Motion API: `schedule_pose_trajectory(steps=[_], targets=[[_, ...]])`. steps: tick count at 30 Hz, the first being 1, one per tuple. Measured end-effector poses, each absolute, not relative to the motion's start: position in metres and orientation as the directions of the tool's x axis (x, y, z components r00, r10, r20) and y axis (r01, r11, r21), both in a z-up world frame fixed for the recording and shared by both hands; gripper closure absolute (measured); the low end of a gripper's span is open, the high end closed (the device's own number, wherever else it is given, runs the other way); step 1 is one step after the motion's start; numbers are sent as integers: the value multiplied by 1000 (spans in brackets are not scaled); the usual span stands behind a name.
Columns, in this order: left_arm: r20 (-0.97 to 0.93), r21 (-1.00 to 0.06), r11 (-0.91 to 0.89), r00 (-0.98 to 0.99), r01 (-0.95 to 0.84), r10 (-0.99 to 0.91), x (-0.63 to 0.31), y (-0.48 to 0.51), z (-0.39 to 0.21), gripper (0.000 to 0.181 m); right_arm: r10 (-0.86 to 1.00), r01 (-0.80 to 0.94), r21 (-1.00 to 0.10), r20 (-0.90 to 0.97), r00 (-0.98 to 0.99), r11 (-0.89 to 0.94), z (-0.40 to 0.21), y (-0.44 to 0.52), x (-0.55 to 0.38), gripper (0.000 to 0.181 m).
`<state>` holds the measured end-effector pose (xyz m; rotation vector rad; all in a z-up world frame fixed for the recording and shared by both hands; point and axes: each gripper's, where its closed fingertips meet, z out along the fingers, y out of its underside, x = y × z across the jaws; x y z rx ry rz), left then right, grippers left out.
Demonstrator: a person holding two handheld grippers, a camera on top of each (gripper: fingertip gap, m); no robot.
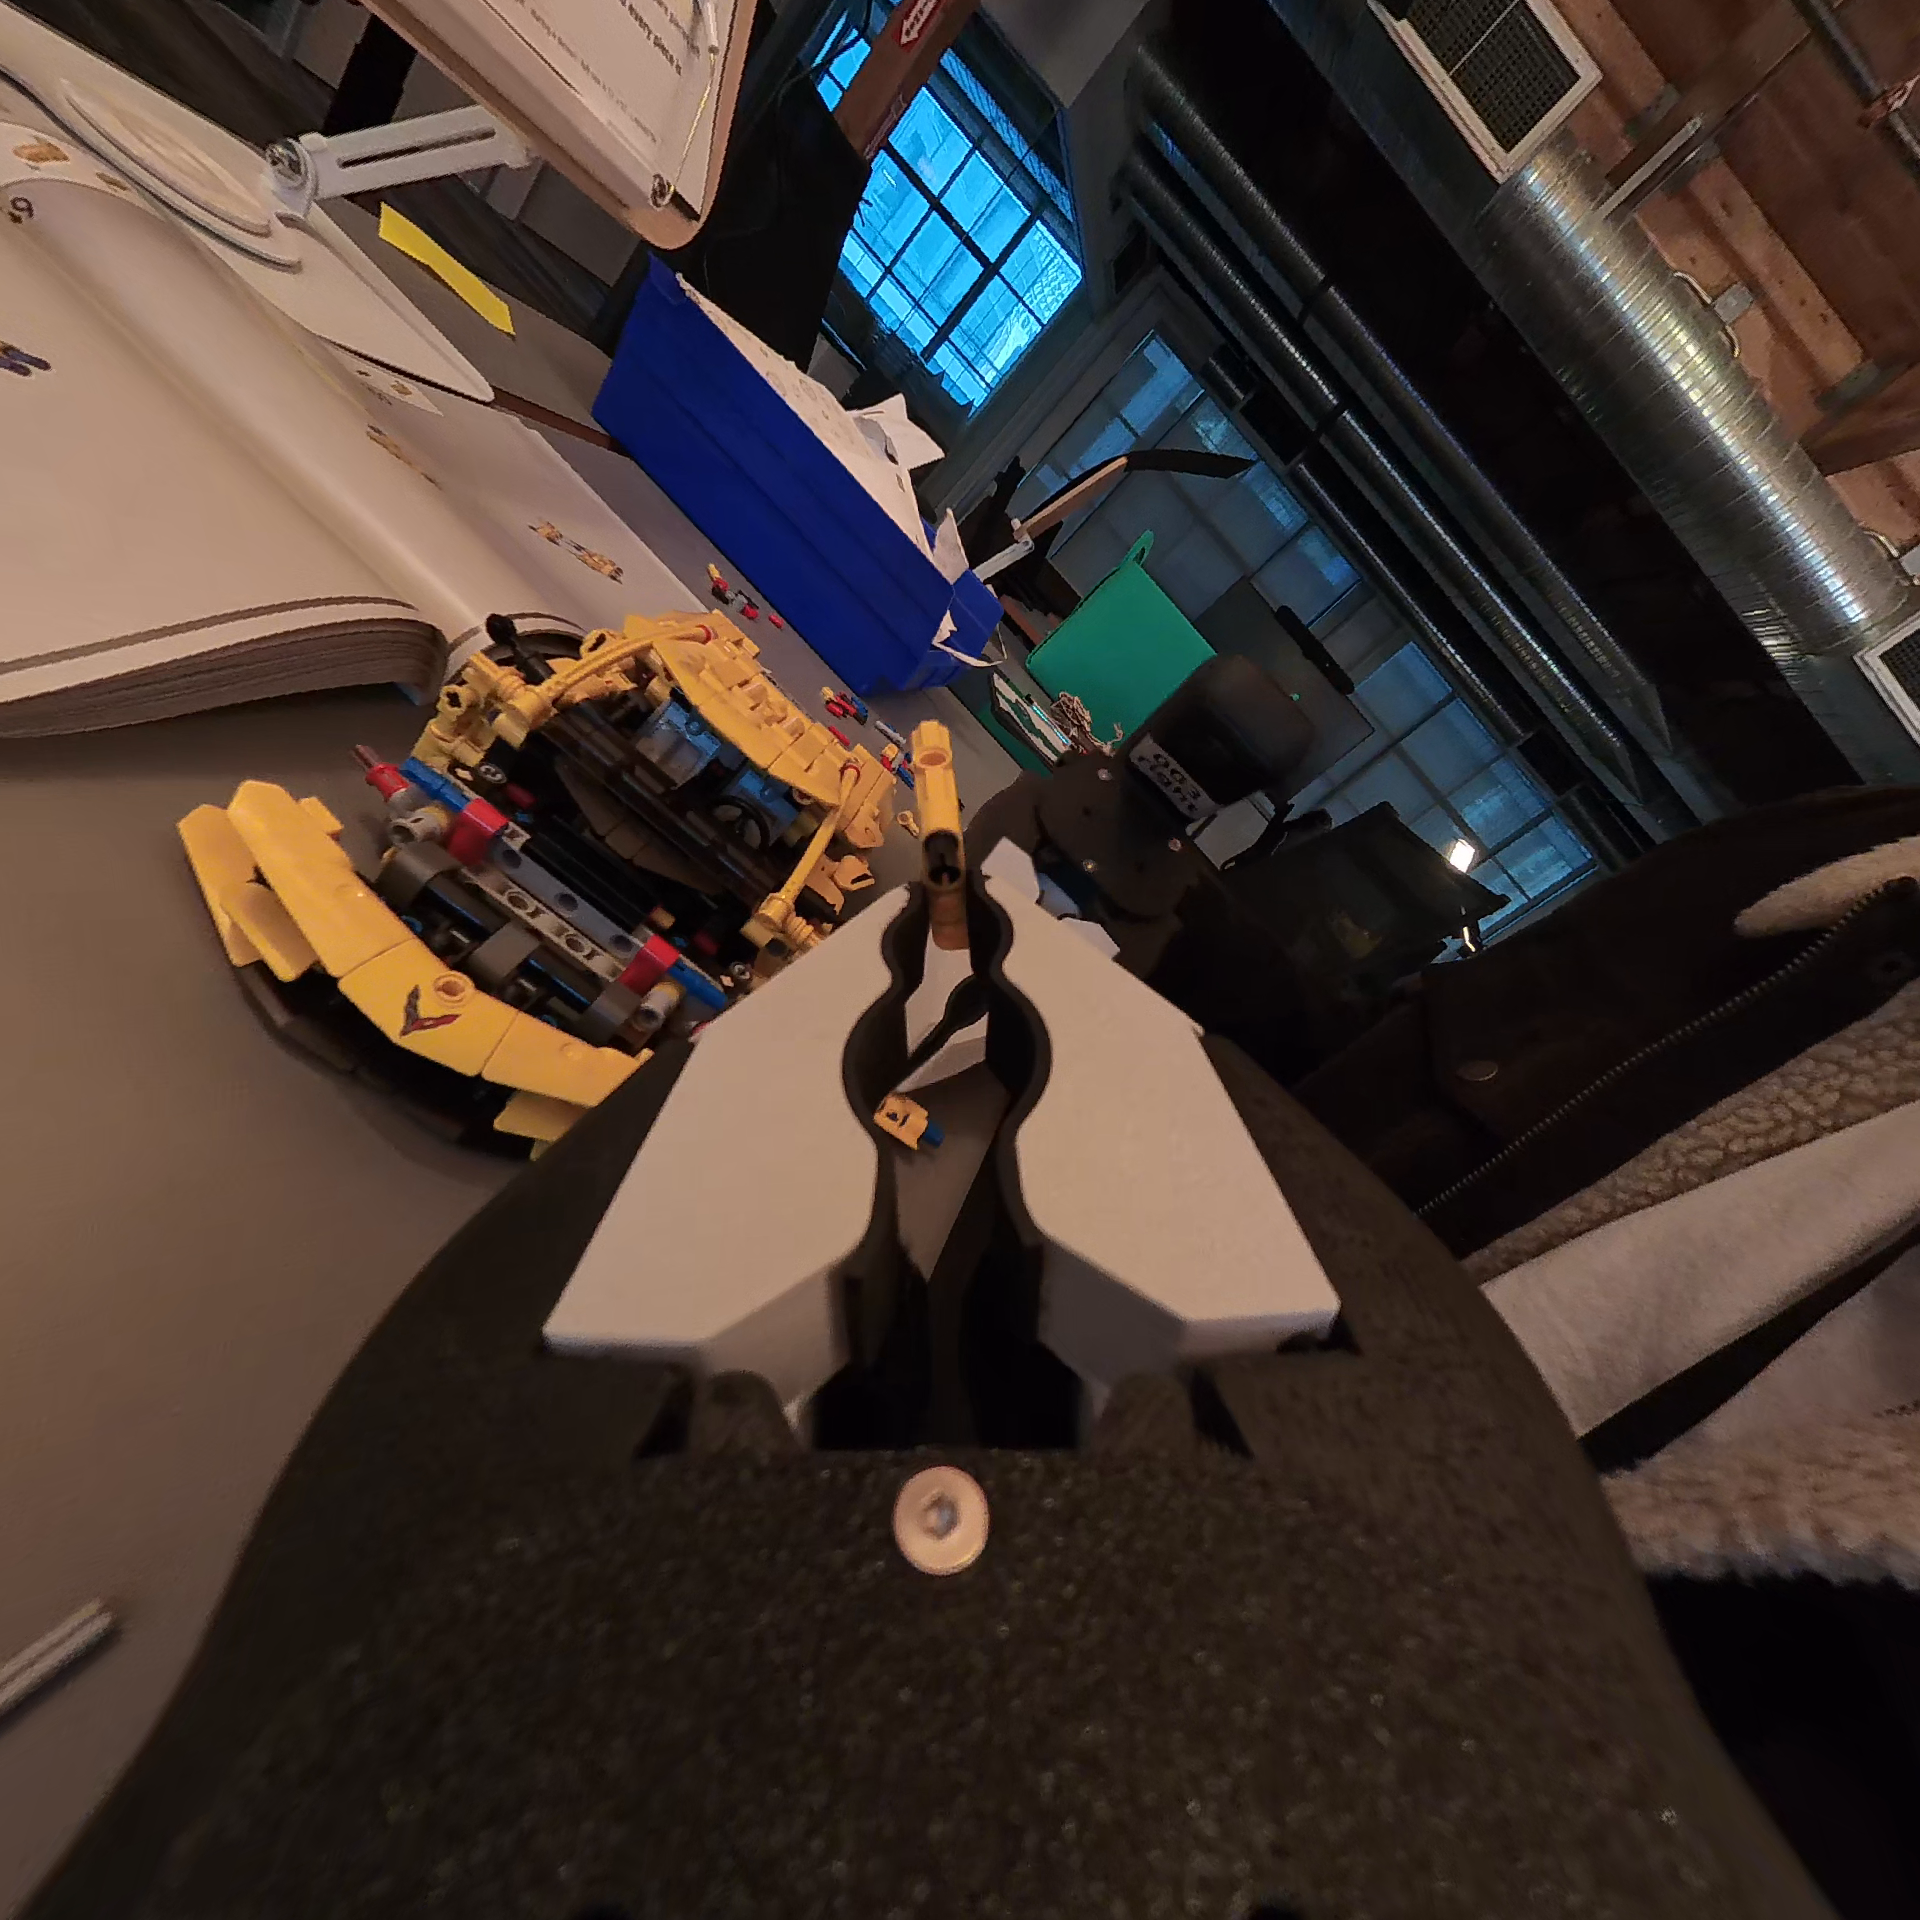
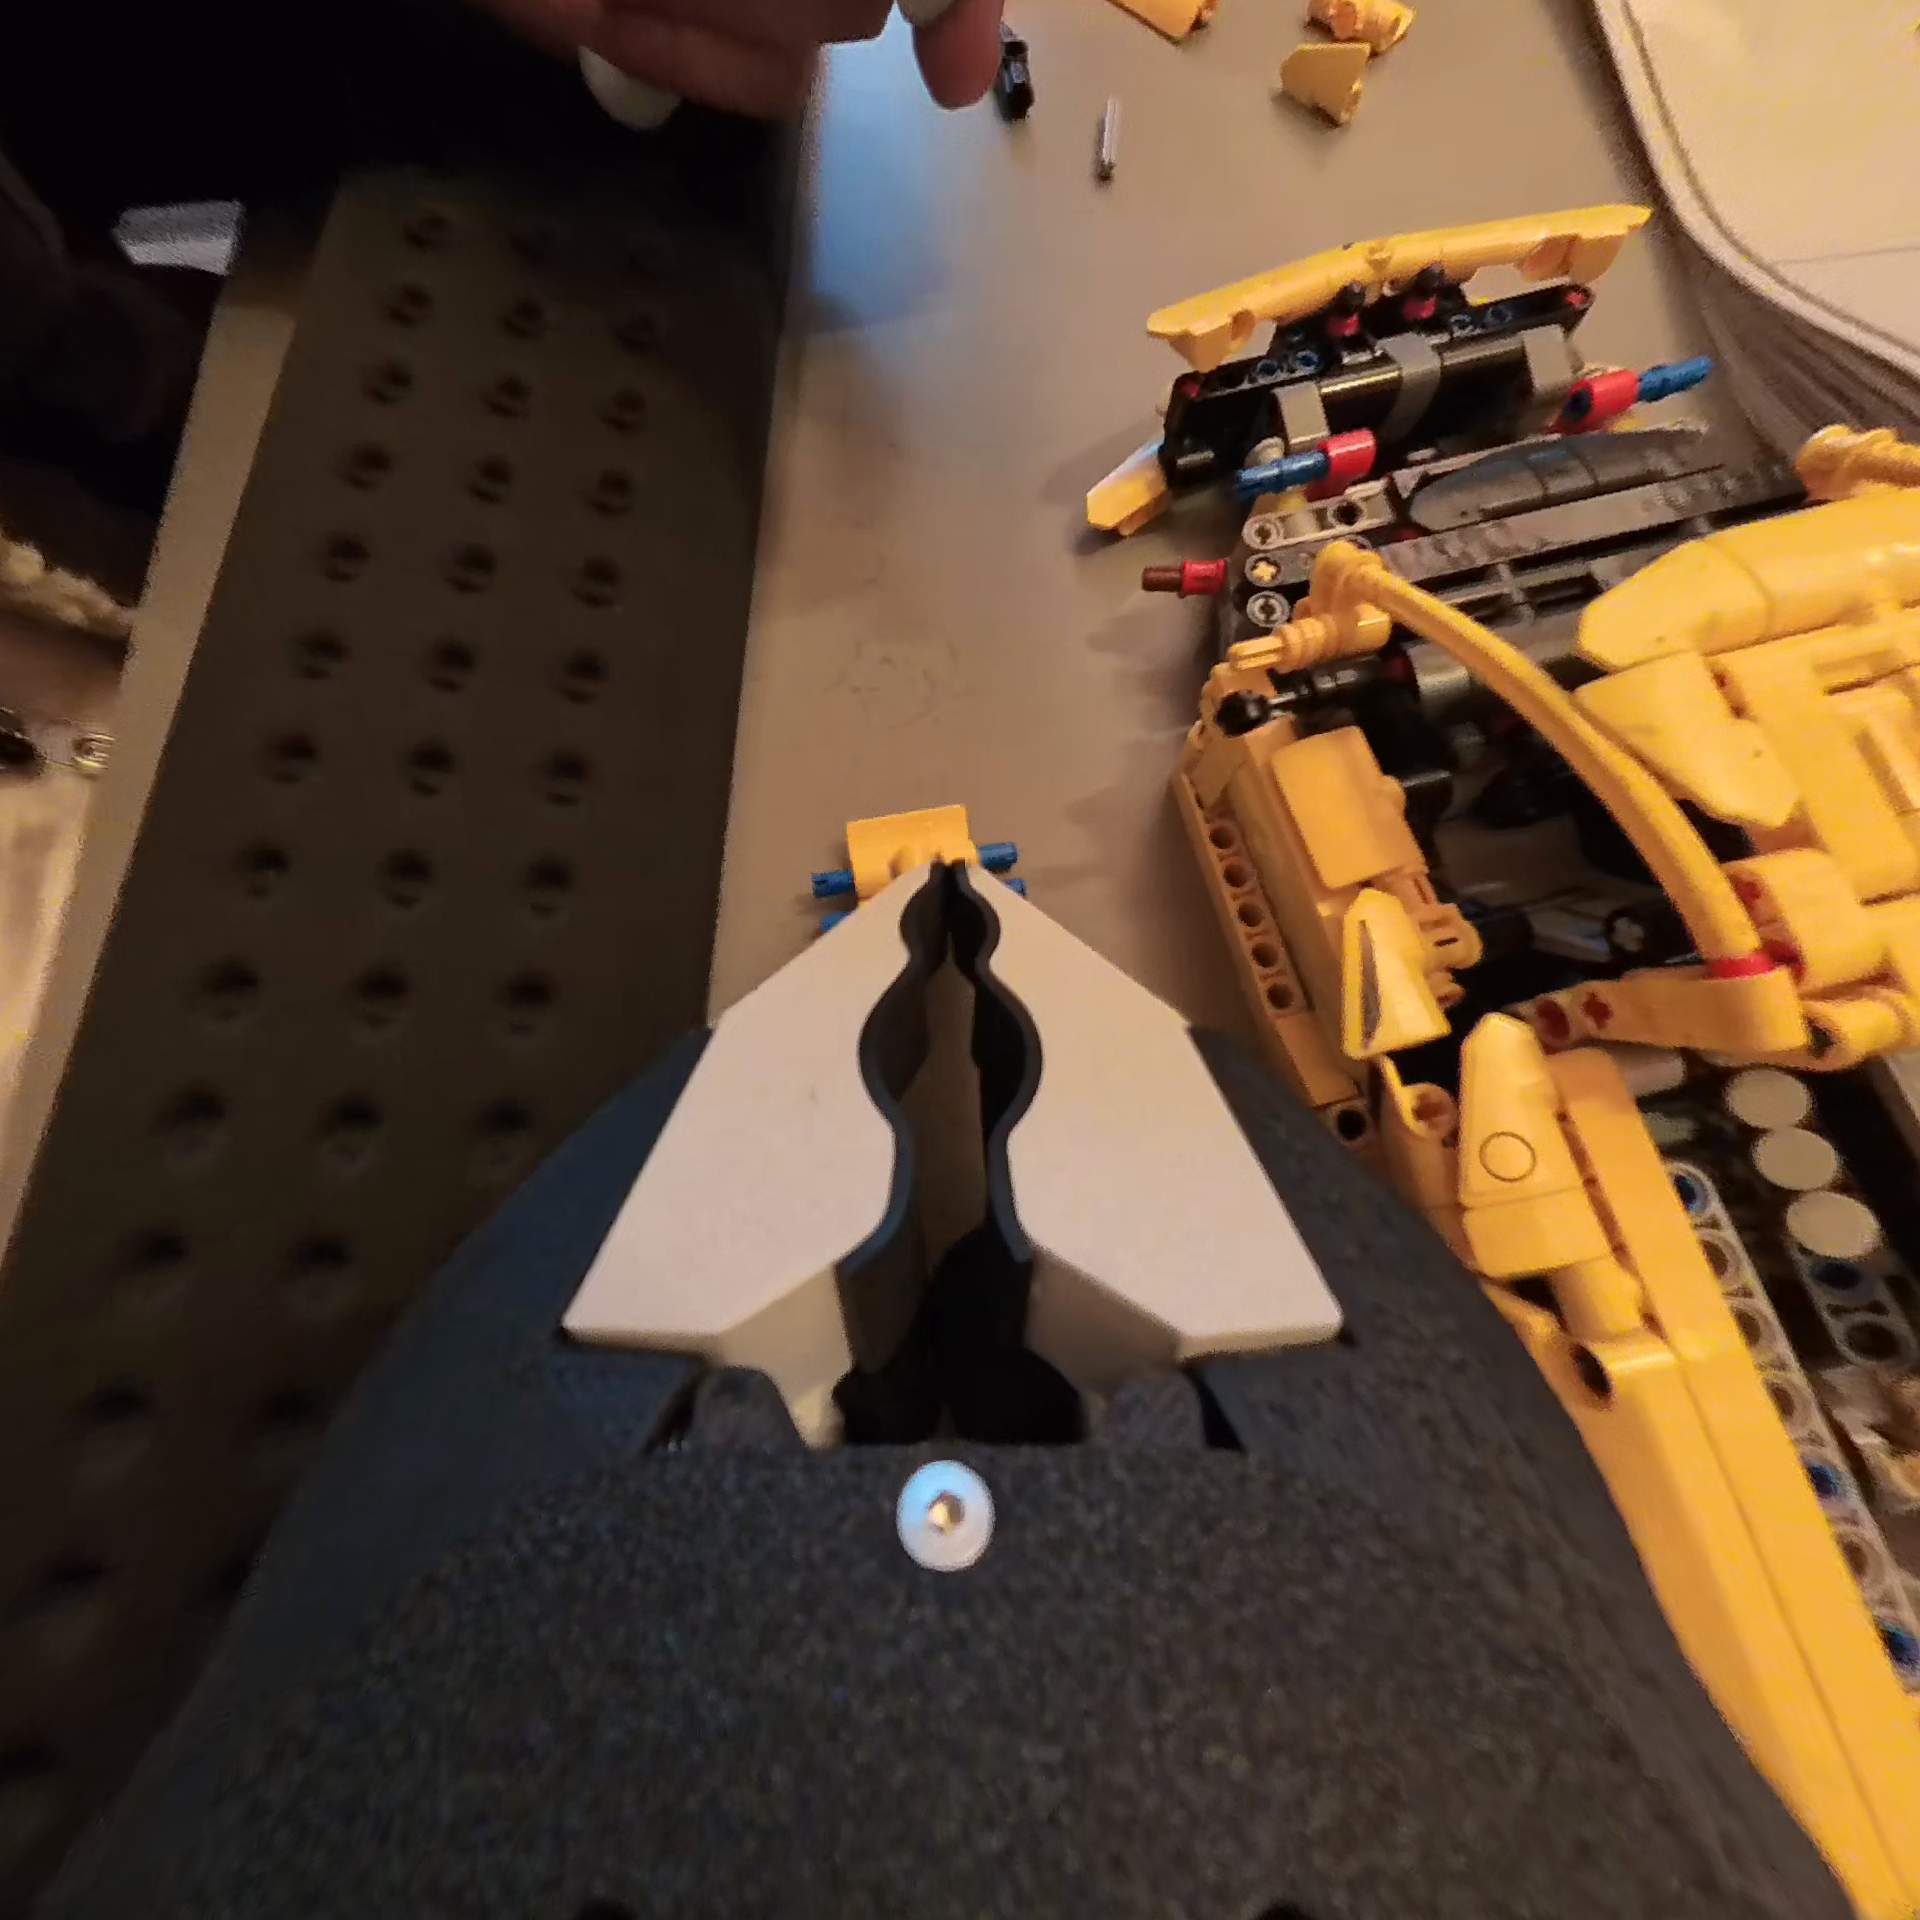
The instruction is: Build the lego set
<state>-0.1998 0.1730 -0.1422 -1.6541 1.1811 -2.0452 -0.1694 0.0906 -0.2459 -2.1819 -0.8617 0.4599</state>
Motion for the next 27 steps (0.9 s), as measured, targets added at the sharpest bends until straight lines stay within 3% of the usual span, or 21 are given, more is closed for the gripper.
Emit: schedule_pose_trajectory(steps=[7,10,18,21,27], targets=[[697,-717,-637,-318,-282,-643,-199,173,-143,175,692,428,-739,-71,718,-520,-247,91,-172,181],[700,-714,-643,-319,-279,-639,-200,174,-142,175,700,363,-814,-73,710,-453,-226,92,-172,181],[700,-714,-642,-320,-280,-639,-200,174,-142,175,748,561,-765,163,644,-316,-238,88,-167,181],[700,-713,-642,-321,-281,-638,-200,173,-142,175,746,576,-719,122,655,-389,-252,87,-164,181],[702,-712,-644,-322,-279,-636,-200,174,-142,175,738,567,-727,126,663,-386,-249,89,-164,181]])
